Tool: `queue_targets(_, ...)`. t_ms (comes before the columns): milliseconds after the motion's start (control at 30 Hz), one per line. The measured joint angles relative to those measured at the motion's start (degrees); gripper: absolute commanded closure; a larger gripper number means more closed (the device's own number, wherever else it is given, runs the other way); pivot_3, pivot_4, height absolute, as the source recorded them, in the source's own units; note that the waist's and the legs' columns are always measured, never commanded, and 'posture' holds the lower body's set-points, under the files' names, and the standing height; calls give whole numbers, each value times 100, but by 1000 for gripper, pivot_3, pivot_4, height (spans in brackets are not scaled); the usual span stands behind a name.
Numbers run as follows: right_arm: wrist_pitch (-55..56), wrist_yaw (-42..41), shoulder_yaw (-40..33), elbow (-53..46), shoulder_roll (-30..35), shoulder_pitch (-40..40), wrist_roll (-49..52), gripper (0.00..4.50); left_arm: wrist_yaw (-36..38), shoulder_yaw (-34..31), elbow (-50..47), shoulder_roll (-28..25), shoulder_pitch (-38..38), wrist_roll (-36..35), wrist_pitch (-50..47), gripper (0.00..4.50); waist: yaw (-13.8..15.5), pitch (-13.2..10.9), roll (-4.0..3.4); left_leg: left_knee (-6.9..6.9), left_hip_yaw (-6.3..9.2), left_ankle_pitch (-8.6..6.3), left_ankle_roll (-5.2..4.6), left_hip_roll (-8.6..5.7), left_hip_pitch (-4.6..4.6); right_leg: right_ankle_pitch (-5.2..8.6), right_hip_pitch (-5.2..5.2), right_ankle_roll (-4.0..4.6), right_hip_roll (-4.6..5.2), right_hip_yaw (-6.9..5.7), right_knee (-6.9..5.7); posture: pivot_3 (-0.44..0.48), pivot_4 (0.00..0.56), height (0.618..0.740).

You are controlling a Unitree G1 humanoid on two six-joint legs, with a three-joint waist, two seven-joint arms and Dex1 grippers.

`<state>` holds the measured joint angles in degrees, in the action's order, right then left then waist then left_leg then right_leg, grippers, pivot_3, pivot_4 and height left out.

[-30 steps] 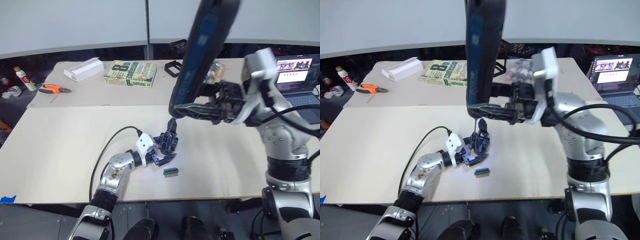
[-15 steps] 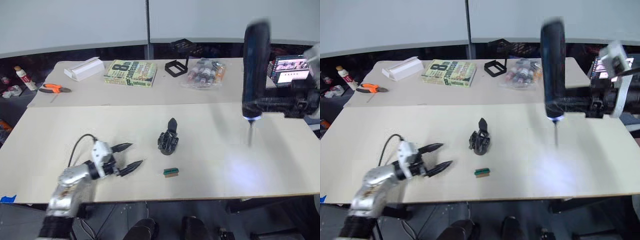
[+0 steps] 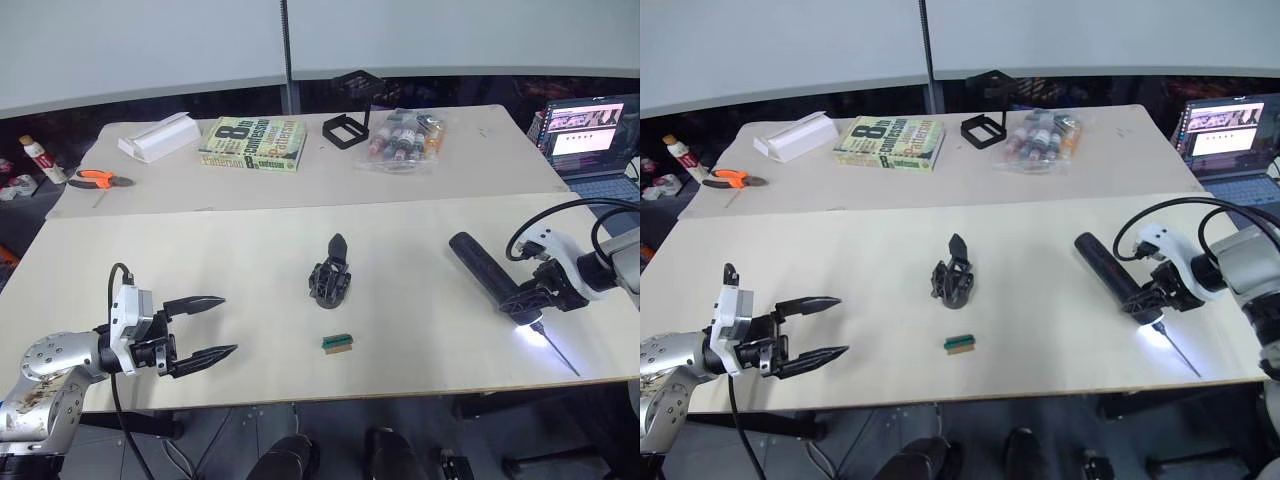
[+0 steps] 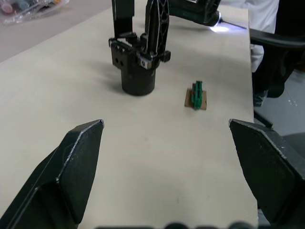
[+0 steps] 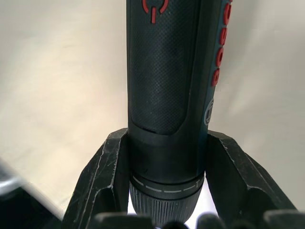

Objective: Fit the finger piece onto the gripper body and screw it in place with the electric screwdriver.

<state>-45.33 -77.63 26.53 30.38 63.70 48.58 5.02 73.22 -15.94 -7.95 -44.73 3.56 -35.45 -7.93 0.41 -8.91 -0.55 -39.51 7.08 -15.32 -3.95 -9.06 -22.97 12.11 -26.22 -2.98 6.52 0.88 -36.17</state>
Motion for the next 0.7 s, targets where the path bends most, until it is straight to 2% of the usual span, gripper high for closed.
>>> queue_targets(100,112,23,-33,309,-166,158,-197,2637,-75,-107,79,-39,58,62,-4,50,8,0,0,-1,0,-1,0,-1,4,0,7,0,0,-1,3,0,150,740)
queue_targets(167,141,59,-101,451,-248,218,-268,1596,-160,-149,151,-46,57,81,-56,0,10,0,1,-3,0,0,0,-1,4,-2,7,2,-2,-1,1,0,150,740)
queue_targets(300,321,117,-487,497,-280,216,-259,214,-344,-202,174,-47,57,168,-104,0,15,0,0,-2,0,0,0,1,4,-2,3,2,-3,-2,-1,0,150,740)
queue_targets(333,486,102,-678,419,-207,159,-191,20,-391,-228,172,-50,66,192,-97,0,20,0,-1,-1,0,-1,0,0,1,-1,-1,2,-3,-1,-2,0,150,740)
queue_targets(400,871,26,-1214,235,12,-12,26,20,-465,-359,208,-94,125,250,-85,0,30,-1,-2,2,0,-1,0,0,2,-1,-1,2,-4,-2,-1,0,150,740)
queue_targets(533,2043,-549,-2763,-588,133,-756,1023,20,-629,-704,277,-190,208,344,-73,0,24,0,1,8,0,0,0,7,13,-2,11,1,-8,-3,2,0,150,740)
queue_targets(633,2738,-774,-3743,-1627,-210,-1792,1702,20,-689,-947,304,-292,413,463,-26,0,7,7,12,16,0,-1,0,10,22,-2,18,1,-9,0,-1,0,150,740)
queue_targets(700,3126,-813,-4103,-2531,-646,-2591,2065,20,-692,-1103,391,-340,610,609,93,0,2,11,20,23,-1,-1,1,14,33,-1,20,2,-12,3,-2,0,150,740)
